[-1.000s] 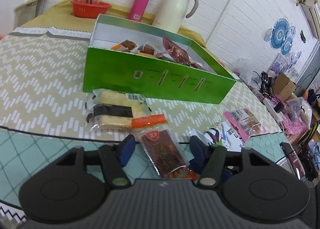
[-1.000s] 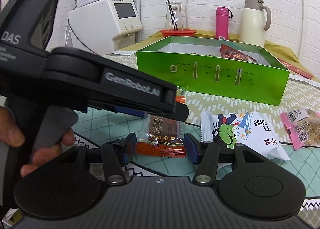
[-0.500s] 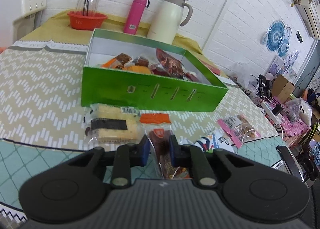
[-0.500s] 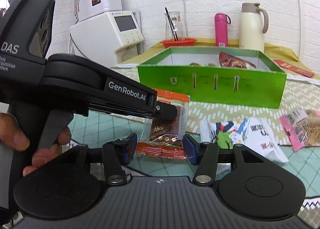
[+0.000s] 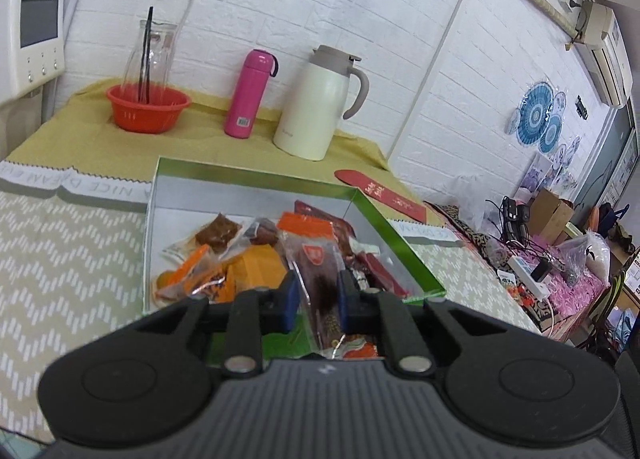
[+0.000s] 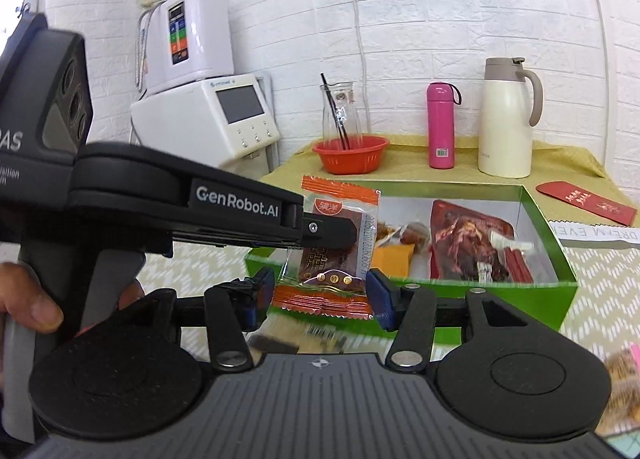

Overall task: Organize snacks
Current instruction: 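Carry both held packets up and over the green box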

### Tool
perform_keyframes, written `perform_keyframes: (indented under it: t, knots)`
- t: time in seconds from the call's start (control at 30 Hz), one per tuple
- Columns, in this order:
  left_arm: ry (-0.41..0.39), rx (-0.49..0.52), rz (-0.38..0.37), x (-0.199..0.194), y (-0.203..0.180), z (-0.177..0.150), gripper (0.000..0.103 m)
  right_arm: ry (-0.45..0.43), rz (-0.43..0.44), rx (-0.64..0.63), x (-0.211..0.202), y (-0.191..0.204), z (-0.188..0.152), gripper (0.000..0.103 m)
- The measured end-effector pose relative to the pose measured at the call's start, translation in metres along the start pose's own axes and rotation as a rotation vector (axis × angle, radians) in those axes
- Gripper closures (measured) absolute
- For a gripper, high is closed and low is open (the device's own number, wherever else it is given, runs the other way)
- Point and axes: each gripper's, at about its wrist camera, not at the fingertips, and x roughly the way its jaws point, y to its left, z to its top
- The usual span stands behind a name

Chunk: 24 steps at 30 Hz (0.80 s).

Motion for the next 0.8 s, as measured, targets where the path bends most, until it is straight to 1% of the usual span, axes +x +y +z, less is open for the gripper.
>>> perform_keyframes:
  t: [0.07,0.17,0.37,0.4,0.43,0.47,0.5,0.53,0.57,0.63,0.67,0.77,0.8]
  knots:
    - [0.001,-0.025,-0.024,0.011,0.007,0.009,0.093,0.003,0.001,0.006,0.010,-0.008,0.009,0.016]
    - [0.023,-0.066,-0.056,0.029,0.017,0.018,0.093,0.014,-0.010,0.012,0.026,-0.020,0.018,0.016]
    - [0.065,-0.091,-0.043,0.065,0.032,0.021,0.093,0.057,-0.028,0.040,0.056,-0.038,0.019,0.015]
    - [0.071,-0.095,-0.034,0.069,0.035,0.020,0.091,0.060,-0.031,0.043,0.061,-0.041,0.018,0.015]
    - [0.071,-0.097,-0.018,0.070,0.037,0.020,0.079,0.062,-0.036,0.039,0.065,-0.043,0.016,0.012]
    - [0.063,-0.100,0.015,0.070,0.041,0.020,0.064,0.063,-0.044,0.030,0.067,-0.044,0.014,0.003]
    - [0.041,-0.107,0.045,0.068,0.044,0.018,0.041,0.069,-0.057,0.011,0.069,-0.044,0.012,0.000]
    - [0.008,-0.108,0.051,0.064,0.045,0.017,0.041,0.069,-0.068,-0.006,0.069,-0.044,0.010,0.000]
    - [-0.004,-0.102,0.060,0.061,0.046,0.018,0.040,0.060,-0.077,-0.018,0.068,-0.045,0.008,0.000]
    - [-0.005,-0.083,0.097,0.059,0.045,0.019,0.036,0.043,-0.088,-0.032,0.065,-0.047,0.006,0.000]
    - [-0.010,-0.069,0.123,0.057,0.044,0.020,0.036,0.041,-0.091,-0.031,0.063,-0.048,0.006,0.000]
    - [-0.024,-0.047,0.174,0.053,0.041,0.019,0.029,0.031,-0.097,-0.029,0.058,-0.049,0.006,0.000]
    - [-0.022,-0.049,0.189,0.052,0.040,0.019,0.023,0.031,-0.102,-0.031,0.057,-0.049,0.007,0.000]
